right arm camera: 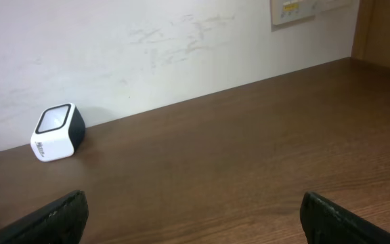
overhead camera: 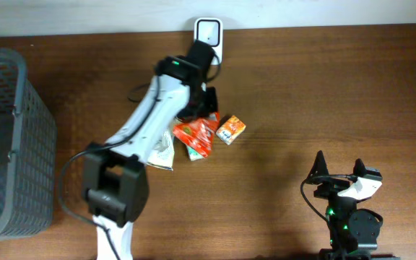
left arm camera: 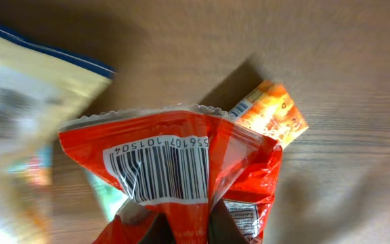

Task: Scan the item barcode
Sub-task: 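Drop the red snack bag onto the item pile and retract left arm, then reach the right gripper to the pile and grasp the white wet-wipe bag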

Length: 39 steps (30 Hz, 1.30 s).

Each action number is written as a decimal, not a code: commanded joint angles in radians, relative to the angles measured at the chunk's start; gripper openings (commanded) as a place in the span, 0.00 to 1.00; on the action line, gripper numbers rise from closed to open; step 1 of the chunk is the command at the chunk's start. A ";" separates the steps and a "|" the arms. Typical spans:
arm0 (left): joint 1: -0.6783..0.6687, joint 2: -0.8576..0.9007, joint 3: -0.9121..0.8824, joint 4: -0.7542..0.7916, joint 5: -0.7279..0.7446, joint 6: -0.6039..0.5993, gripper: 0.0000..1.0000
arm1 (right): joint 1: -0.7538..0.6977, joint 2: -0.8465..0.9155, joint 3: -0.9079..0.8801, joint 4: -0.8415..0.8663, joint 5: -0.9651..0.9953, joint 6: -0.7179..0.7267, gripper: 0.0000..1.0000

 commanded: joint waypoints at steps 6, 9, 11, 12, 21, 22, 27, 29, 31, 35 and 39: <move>-0.031 0.085 0.009 0.013 -0.001 -0.060 0.99 | 0.005 -0.006 -0.006 -0.007 -0.002 -0.004 0.99; -0.017 0.056 0.094 -0.010 0.002 0.067 0.99 | 0.005 -0.006 -0.006 -0.007 -0.002 -0.004 0.99; -0.008 0.027 0.151 -0.026 -0.005 0.122 0.99 | 0.005 -0.006 -0.006 -0.007 -0.002 -0.004 0.99; -0.001 0.009 0.183 -0.037 -0.022 0.138 1.00 | 0.005 -0.006 -0.006 -0.007 -0.002 -0.004 0.99; 0.183 -0.216 0.415 -0.180 -0.388 0.174 0.99 | 0.005 -0.006 -0.006 -0.006 -0.002 -0.004 0.99; 0.218 -0.237 0.415 -0.188 -0.430 0.174 0.99 | 0.005 -0.006 -0.006 -0.006 -0.002 -0.004 0.99; 0.360 -0.264 0.415 -0.211 -0.504 0.174 0.99 | 0.005 -0.006 -0.006 -0.006 -0.002 -0.004 0.99; 0.405 -0.263 0.412 -0.213 -0.497 0.223 1.00 | 0.005 -0.006 -0.006 -0.007 -0.002 -0.004 0.99; 0.444 -0.263 0.411 -0.196 -0.452 0.339 1.00 | 0.005 -0.006 -0.006 -0.006 -0.002 -0.004 0.99; 0.514 -0.264 0.411 -0.161 -0.195 0.653 1.00 | 0.005 -0.006 -0.006 -0.003 -0.002 -0.004 0.99; 0.583 -0.263 0.411 -0.161 -0.069 0.681 0.99 | 0.005 -0.006 -0.006 -0.006 -0.006 -0.004 0.99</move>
